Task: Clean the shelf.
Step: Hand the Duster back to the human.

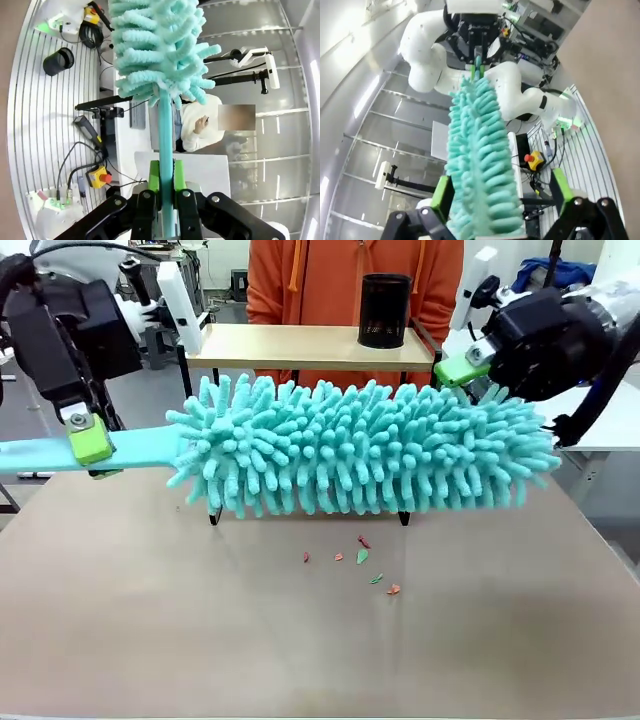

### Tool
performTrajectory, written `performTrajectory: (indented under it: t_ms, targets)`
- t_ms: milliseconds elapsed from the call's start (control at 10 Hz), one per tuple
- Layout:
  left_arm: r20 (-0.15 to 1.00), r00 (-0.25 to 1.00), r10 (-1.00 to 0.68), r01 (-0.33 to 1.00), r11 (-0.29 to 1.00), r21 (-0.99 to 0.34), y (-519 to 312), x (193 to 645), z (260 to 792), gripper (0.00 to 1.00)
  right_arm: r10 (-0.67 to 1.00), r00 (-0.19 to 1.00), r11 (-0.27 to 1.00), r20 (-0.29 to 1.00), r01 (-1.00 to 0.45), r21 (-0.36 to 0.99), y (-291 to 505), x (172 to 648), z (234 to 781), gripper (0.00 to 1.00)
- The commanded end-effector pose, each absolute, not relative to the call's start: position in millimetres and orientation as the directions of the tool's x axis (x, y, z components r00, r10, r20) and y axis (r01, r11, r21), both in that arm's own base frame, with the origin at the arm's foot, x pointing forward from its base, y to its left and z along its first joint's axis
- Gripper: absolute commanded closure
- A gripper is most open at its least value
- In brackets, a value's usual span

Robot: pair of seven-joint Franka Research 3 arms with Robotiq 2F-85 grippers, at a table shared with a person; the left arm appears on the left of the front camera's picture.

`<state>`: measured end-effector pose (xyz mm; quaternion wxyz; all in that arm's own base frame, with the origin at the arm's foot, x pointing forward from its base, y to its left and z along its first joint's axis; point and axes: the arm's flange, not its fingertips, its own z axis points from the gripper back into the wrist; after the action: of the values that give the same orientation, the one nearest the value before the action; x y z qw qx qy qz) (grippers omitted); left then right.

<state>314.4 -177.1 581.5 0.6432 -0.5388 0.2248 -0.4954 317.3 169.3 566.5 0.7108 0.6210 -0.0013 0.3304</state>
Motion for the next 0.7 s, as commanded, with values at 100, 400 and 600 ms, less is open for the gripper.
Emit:
performTrajectory:
  t_ms: [100, 400, 600]
  targets:
    - [0.229, 0.414, -0.881, 0.384, -0.059, -0.922, -161, 334, 592, 0.88, 0.552, 0.740, 0.012, 0.385, -0.469, 0.883, 163, 311, 570, 0.00]
    - [0.251, 0.427, -0.869, 0.384, -0.077, -0.920, -162, 338, 596, 0.88, 0.602, 0.723, 0.055, 0.339, -0.462, 0.885, 168, 303, 566, 0.00]
    - [0.230, 0.423, -0.876, 0.377, -0.060, -0.924, -162, 337, 594, 0.88, 0.584, 0.734, 0.053, 0.348, -0.461, 0.886, 167, 306, 565, 0.00]
